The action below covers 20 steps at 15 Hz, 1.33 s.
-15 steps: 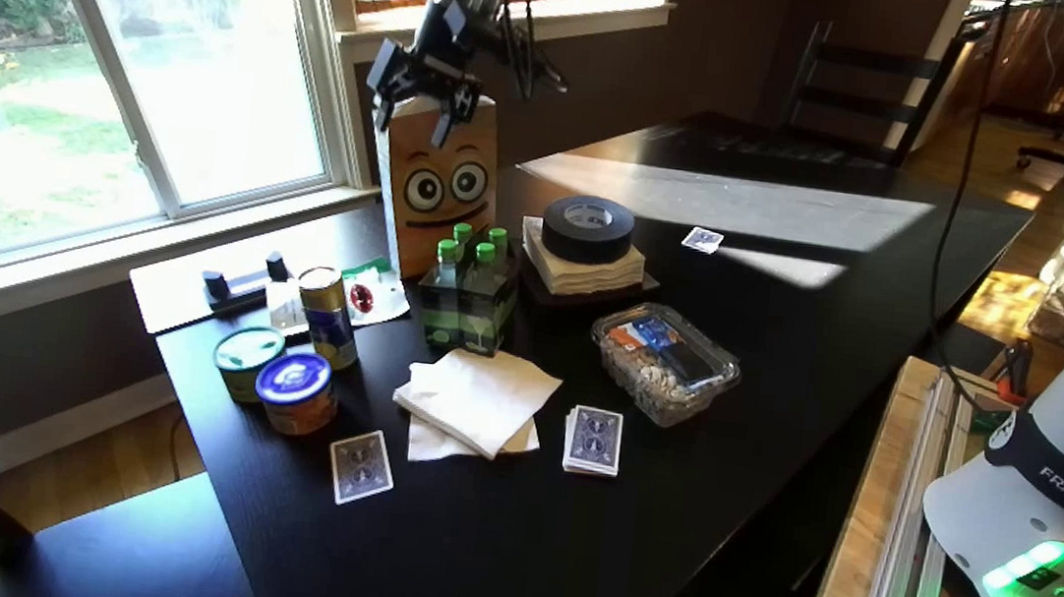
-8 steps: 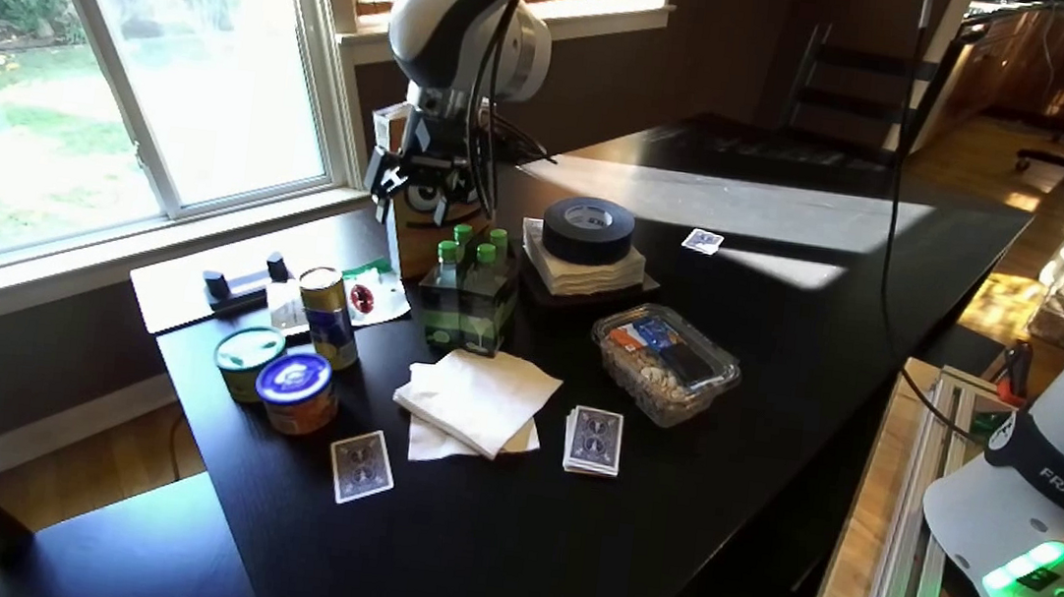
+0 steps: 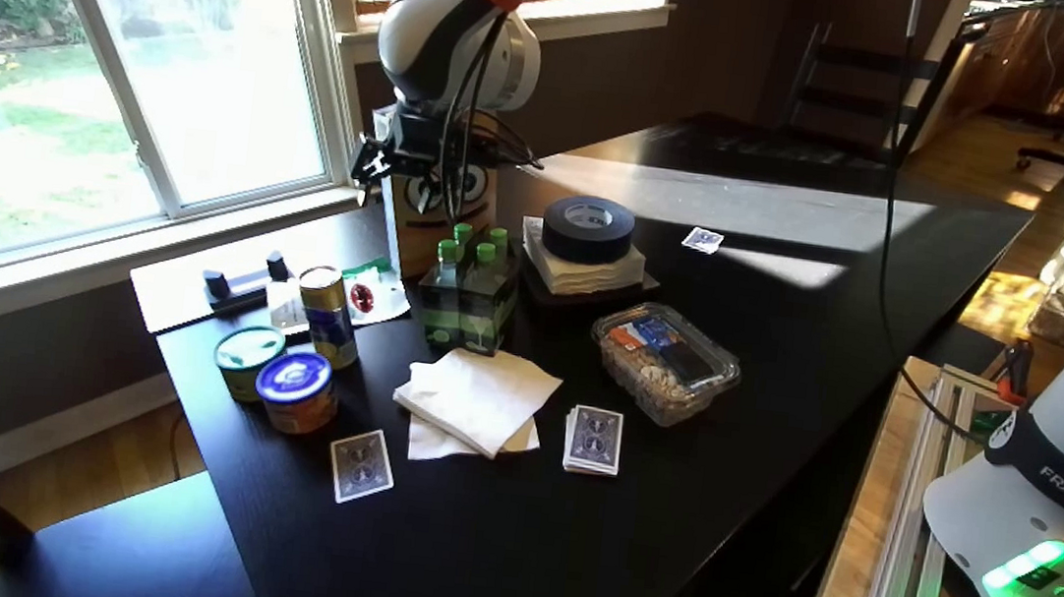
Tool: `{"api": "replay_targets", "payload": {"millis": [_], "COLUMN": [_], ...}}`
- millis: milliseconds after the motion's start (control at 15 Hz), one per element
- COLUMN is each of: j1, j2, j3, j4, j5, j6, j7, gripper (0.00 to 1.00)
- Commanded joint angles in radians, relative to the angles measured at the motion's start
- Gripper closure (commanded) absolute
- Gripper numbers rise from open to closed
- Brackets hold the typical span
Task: Place the white and green packet vertically upright
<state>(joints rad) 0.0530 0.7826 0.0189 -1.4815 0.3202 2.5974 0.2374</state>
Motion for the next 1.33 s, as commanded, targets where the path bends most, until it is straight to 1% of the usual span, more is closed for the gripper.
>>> {"api": "replay_targets", "payload": {"millis": [0, 200, 333, 467, 667, 800, 1000, 1267], "j1": [0.037, 0.053, 0.063, 0.064, 0.055, 0.056, 0.055, 0.026], "j2": [0.11, 0.199, 0.255, 0.32, 0.402, 0.439, 0.486, 0.545], "j3": [-0.031, -0.04, -0.054, -0.057, -0.054, -0.064, -0.077, -0.053], "j4": [0.152, 0.269, 0.347, 0.433, 0.543, 0.599, 0.669, 0.736], "j5": [-0.038, -0.051, -0.069, -0.081, -0.098, -0.118, -0.155, -0.158], "j6": [-0.035, -0.135, -0.231, -0.288, -0.325, -0.347, -0.372, -0.384], "j7": [0.13, 0.198, 0.249, 0.271, 0.262, 0.258, 0.241, 0.192], "gripper": [0.0, 0.0, 0.0, 0.0, 0.0, 0.0, 0.0, 0.0]}}
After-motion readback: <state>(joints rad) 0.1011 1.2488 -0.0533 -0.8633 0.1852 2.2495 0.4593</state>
